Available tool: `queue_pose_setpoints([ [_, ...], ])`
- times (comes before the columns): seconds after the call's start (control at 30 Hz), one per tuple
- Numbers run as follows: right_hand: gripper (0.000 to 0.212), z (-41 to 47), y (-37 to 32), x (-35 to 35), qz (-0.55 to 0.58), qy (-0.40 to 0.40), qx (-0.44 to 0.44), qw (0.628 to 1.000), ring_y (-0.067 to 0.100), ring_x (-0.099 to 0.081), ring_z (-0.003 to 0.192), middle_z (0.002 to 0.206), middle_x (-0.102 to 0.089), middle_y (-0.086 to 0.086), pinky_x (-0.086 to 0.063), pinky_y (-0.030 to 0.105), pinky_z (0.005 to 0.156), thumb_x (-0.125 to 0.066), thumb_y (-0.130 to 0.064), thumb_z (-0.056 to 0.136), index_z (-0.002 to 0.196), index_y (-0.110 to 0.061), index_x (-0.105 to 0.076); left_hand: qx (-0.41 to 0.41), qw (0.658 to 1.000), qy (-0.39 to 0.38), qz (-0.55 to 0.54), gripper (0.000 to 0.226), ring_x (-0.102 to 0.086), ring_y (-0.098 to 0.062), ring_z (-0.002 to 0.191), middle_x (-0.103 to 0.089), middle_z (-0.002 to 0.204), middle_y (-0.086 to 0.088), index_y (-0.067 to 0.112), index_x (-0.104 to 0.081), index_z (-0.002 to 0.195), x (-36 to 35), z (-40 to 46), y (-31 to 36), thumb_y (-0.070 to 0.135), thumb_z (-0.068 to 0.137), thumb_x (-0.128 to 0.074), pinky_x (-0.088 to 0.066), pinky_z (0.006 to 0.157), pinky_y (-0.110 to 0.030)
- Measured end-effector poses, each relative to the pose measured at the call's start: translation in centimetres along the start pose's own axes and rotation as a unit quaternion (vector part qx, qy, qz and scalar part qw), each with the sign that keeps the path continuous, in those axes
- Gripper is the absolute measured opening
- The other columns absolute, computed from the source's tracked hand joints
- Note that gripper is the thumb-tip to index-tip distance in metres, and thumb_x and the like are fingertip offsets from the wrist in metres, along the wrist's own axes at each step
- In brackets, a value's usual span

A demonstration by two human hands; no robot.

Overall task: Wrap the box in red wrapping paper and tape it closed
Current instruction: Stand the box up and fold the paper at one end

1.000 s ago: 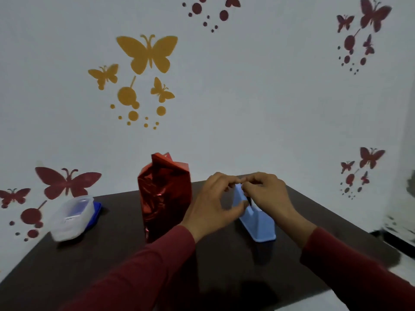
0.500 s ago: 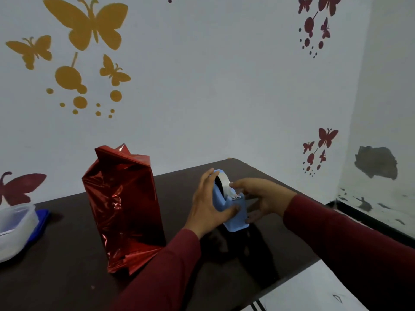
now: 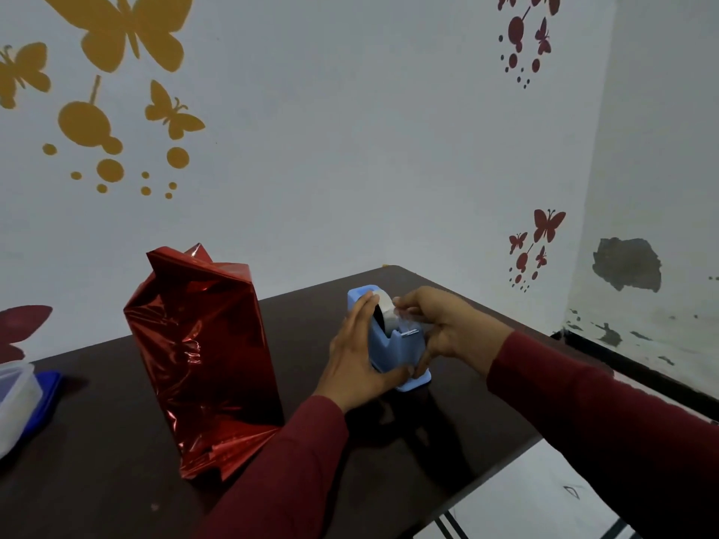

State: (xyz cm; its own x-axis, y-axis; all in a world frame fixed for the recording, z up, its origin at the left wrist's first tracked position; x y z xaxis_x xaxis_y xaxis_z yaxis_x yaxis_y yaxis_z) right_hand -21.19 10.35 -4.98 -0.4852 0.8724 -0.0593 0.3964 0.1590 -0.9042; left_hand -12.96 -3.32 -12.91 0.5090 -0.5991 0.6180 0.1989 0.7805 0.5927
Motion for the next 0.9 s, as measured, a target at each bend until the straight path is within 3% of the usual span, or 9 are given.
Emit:
queue_pose_setpoints([
  [0.07, 0.018, -0.1, 0.4, 0.1, 0.030, 0.020, 0.033, 0.999, 0.038, -0.059, 0.115, 0.121, -0.067, 0.007, -0.048, 0.063, 0.063, -0.071, -0.023, 0.093, 0.100, -0.007, -0.075, -0.005, 1.000, 0.003, 0.000, 0.111, -0.030, 0.004, 0.143, -0.022, 0.157, 0.032, 0.039, -0.018, 0.159, 0.0, -0.2, 0.2, 0.061, 0.072, -0.083, -0.036, 0.116, -0.033],
  [0.17, 0.018, -0.7, 1.4, 0.5, 0.070, 0.043, 0.076, 0.994, 0.032, -0.067, 0.103, 0.110, -0.073, 0.008, -0.054, 0.056, 0.073, -0.075, -0.020, 0.089, 0.098, -0.004, -0.076, -0.005, 1.000, -0.003, 0.005, 0.113, -0.030, 0.004, 0.143, -0.021, 0.158, 0.032, 0.040, -0.016, 0.160, 0.1, -0.4, 0.5, 0.064, 0.070, -0.080, -0.036, 0.119, -0.038],
  [0.3, 0.012, -1.7, 3.6, 1.1, 0.110, 0.055, 0.139, 0.983, 0.027, -0.071, 0.069, 0.090, -0.074, 0.023, -0.057, 0.036, 0.061, -0.072, -0.008, 0.091, 0.091, 0.004, -0.075, -0.003, 0.999, -0.019, 0.028, 0.123, -0.027, -0.005, 0.147, -0.019, 0.164, 0.019, 0.039, -0.011, 0.162, 0.2, -0.4, 0.5, 0.063, 0.063, -0.080, -0.036, 0.119, -0.046],
  [0.43, 0.018, -1.9, 5.5, 1.9, 0.089, 0.033, 0.142, 0.985, 0.033, -0.072, 0.080, 0.102, -0.075, 0.028, -0.057, 0.043, 0.062, -0.072, -0.008, 0.093, 0.102, 0.007, -0.075, -0.014, 0.998, -0.027, 0.050, 0.125, -0.019, 0.000, 0.146, -0.011, 0.164, 0.023, 0.040, -0.005, 0.162, 0.2, -0.4, 0.6, 0.050, 0.069, -0.088, -0.032, 0.120, -0.041],
  [0.6, 0.020, -1.9, 6.4, 2.6, 0.053, -0.006, 0.161, 0.986, 0.023, -0.075, 0.074, 0.092, -0.078, 0.017, -0.061, 0.038, 0.061, -0.071, -0.018, 0.097, 0.100, 0.001, -0.078, -0.012, 0.998, -0.025, 0.060, 0.124, -0.019, -0.001, 0.148, -0.009, 0.166, 0.024, 0.039, -0.005, 0.162, -0.1, -0.3, 0.3, 0.054, 0.068, -0.086, -0.033, 0.120, -0.044],
  [0.7, 0.023, -1.3, 6.8, 2.7, 0.018, -0.006, 0.207, 0.978, 0.026, -0.075, 0.084, 0.100, -0.078, 0.020, -0.064, 0.040, 0.070, -0.070, -0.020, 0.099, 0.100, 0.001, -0.079, -0.009, 0.998, -0.029, 0.055, 0.124, -0.020, -0.001, 0.148, -0.009, 0.166, 0.022, 0.038, -0.005, 0.162, -0.1, -0.3, 0.2, 0.054, 0.068, -0.084, -0.033, 0.120, -0.045],
  [0.8, 0.026, -0.9, 7.0, 2.7, -0.018, 0.002, 0.248, 0.969, 0.031, -0.074, 0.095, 0.102, -0.077, 0.016, -0.064, 0.046, 0.080, -0.070, -0.021, 0.099, 0.078, -0.011, -0.081, -0.012, 0.998, -0.026, 0.056, 0.123, -0.021, -0.002, 0.150, -0.010, 0.168, 0.020, 0.035, -0.006, 0.163, -0.2, -0.3, 0.1, 0.057, 0.068, -0.080, -0.034, 0.120, -0.045],
  [0.9, 0.040, -0.5, 7.4, 3.2, -0.150, 0.041, 0.304, 0.940, 0.020, -0.073, 0.096, 0.102, -0.076, -0.007, -0.063, 0.053, 0.086, -0.074, -0.014, 0.095, 0.055, -0.015, -0.070, -0.024, 0.997, -0.027, 0.065, 0.119, -0.014, -0.002, 0.154, -0.007, 0.169, 0.019, 0.030, -0.006, 0.164, -0.5, -0.5, -0.3, 0.062, 0.069, -0.070, -0.028, 0.121, -0.045],
])
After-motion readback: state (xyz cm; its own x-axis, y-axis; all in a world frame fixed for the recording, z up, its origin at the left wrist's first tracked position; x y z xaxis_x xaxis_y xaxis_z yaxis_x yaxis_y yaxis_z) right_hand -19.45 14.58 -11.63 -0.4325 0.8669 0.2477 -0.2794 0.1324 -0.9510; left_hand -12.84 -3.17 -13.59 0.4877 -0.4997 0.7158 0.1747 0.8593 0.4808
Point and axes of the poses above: each hand's wrist, its own z-axis towards the middle knuckle, its own x-axis out of the back of the hand, y = z × x, the point moved 1 cm from there along z, towards the middle knuckle
